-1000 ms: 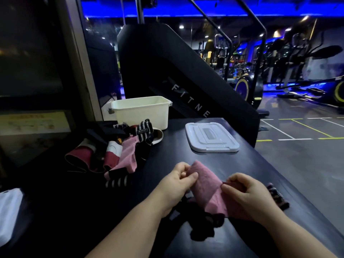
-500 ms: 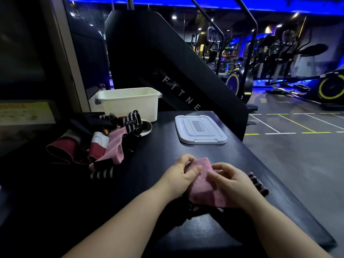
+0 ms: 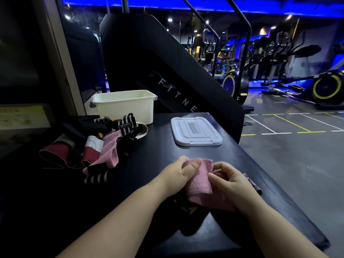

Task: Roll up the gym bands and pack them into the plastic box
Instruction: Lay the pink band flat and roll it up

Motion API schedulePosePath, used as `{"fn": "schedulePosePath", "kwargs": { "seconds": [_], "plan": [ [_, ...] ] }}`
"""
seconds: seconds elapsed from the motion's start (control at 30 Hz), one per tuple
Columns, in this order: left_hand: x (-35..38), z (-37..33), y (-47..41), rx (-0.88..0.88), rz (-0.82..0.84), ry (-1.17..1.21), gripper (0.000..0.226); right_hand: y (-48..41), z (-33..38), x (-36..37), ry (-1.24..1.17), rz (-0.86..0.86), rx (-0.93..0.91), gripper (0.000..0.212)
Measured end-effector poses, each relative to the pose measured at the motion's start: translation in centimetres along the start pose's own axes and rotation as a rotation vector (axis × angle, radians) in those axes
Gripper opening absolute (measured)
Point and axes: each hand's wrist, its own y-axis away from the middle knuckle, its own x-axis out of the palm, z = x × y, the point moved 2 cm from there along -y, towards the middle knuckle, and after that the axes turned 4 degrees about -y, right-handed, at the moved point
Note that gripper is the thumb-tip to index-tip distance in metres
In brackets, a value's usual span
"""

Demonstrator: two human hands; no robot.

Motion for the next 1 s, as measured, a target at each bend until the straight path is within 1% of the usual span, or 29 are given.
{"fn": "schedulePosePath", "kwargs": {
  "seconds": [0.13,0.17,0.23,0.33,0.4,0.5,0.57,0.63,0.7,0.77,0.8,0.83,0.9,1.0],
  "plan": [
    [0.0,0.1,0.4,-0.046,-0.006,0.065,0.064,0.0,-0.1,0.2,0.04,0.024,-0.009,0.009],
    [-0.1,0.2,0.5,-0.055,-0.011,0.058,0.066,-0.1,-0.2,0.2,0.072,0.029,-0.011,0.011],
    [-0.5,0.6,0.6,-0.074,-0.04,-0.009,0.062,-0.1,-0.1,0.4,0.123,0.029,-0.016,0.013],
    [-1.8,1.8,0.8,-0.12,-0.095,-0.19,0.057,-0.1,0.0,0.5,0.211,0.015,-0.004,0.016],
    [-2.7,2.7,1.0,-0.145,-0.067,-0.292,0.056,0.0,0.0,0.7,0.304,0.017,0.017,0.017],
    [-3.3,2.9,1.4,-0.183,0.004,-0.4,0.055,-0.1,0.2,1.1,0.531,0.055,0.042,0.023],
    [-3.5,2.5,1.5,-0.184,-0.001,-0.454,0.058,0.0,0.6,1.4,0.586,0.082,0.051,0.017],
    [-4.0,2.4,1.5,-0.144,-0.083,-0.438,0.056,0.2,0.9,1.5,0.626,0.081,0.042,0.012],
    [-4.7,2.7,1.7,-0.102,-0.139,-0.382,0.05,0.2,1.0,1.6,0.682,0.071,0.028,0.012],
    [-5.1,3.0,2.0,-0.09,-0.091,-0.323,0.039,0.3,1.1,1.7,0.709,0.061,0.022,0.017],
    [-5.0,2.9,2.2,-0.114,-0.066,-0.313,0.04,0.3,1.1,1.8,0.712,0.06,0.019,0.018],
    [-4.7,2.6,2.3,-0.152,-0.064,-0.318,0.048,0.4,1.1,1.8,0.714,0.06,0.017,0.019],
    [-3.6,1.9,2.4,-0.213,-0.081,-0.409,0.058,0.3,1.1,1.8,0.725,0.056,0.016,0.022],
    [-1.6,0.9,2.5,-0.215,-0.108,-0.636,0.063,0.3,0.7,1.7,0.743,0.028,0.011,0.027]
  ]
}}
